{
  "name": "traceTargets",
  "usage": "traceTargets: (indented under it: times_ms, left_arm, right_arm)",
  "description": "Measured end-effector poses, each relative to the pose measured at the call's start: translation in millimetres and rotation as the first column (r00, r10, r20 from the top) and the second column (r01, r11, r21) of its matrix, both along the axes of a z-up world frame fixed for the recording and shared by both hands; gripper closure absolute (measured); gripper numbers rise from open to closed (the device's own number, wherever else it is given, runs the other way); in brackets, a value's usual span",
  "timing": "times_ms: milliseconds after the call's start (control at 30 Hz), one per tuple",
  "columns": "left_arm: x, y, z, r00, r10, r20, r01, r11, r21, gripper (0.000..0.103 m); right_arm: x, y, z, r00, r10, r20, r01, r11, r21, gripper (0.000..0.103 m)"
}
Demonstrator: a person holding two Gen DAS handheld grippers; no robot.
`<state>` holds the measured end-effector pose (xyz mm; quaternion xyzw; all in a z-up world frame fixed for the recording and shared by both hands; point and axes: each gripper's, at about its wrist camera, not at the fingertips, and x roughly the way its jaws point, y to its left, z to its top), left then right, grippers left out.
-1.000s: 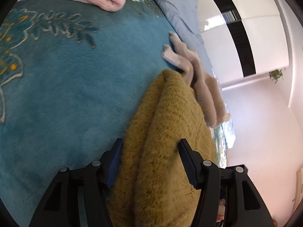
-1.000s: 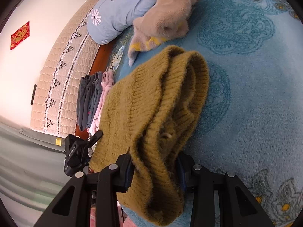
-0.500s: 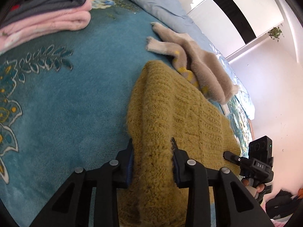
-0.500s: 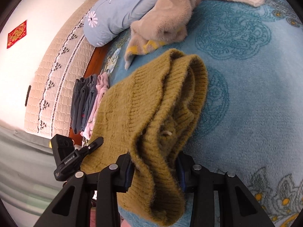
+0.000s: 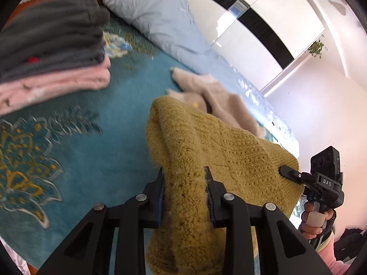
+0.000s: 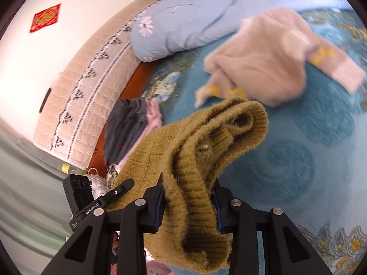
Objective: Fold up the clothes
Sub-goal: 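Carry the lifted mustard sweater with both tools toward the folded clothes stack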
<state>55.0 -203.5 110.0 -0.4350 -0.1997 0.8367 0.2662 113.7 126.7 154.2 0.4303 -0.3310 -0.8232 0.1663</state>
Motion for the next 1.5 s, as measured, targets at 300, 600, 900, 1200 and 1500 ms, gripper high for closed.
traceTargets:
  times_ms: [300, 600, 900, 1200, 1500]
  left_arm:
    - [-12.7, -62.7, 80.5, 0.973, 0.144, -0.179, -0.151, 0.988, -0.026, 0.073]
    - [-34.9, -128.9, 100.9, 0.941, 0.244, -0.234, -0.258, 0.966, -0.033, 0.073]
    - [-84.2, -203.9, 92.3, 0.916, 0.335, -0.221, -0.346, 0.938, -0.011, 0.073]
    - [-131.5, -247.1, 96.9, 0.859, 0.432, -0.274, -0.452, 0.892, -0.011, 0.073]
    - [-156.0, -265.4, 49.2, 0.837, 0.499, -0.225, -0.517, 0.856, -0.024, 0.073]
  right_arm:
    - [-62.3, -77.4, 80.3, 0.981, 0.153, -0.120, -0.146, 0.987, 0.063, 0.067]
    - [-124.1, -156.9, 115.0, 0.946, 0.296, -0.131, -0.283, 0.953, 0.108, 0.067]
    - [-198.5, -235.5, 125.7, 0.912, 0.391, -0.119, -0.364, 0.910, 0.200, 0.067]
    - [-282.7, -303.4, 141.9, 0.879, 0.451, -0.156, -0.401, 0.875, 0.271, 0.067]
    - [-338.0, -335.0, 89.7, 0.880, 0.462, -0.112, -0.423, 0.869, 0.257, 0.067]
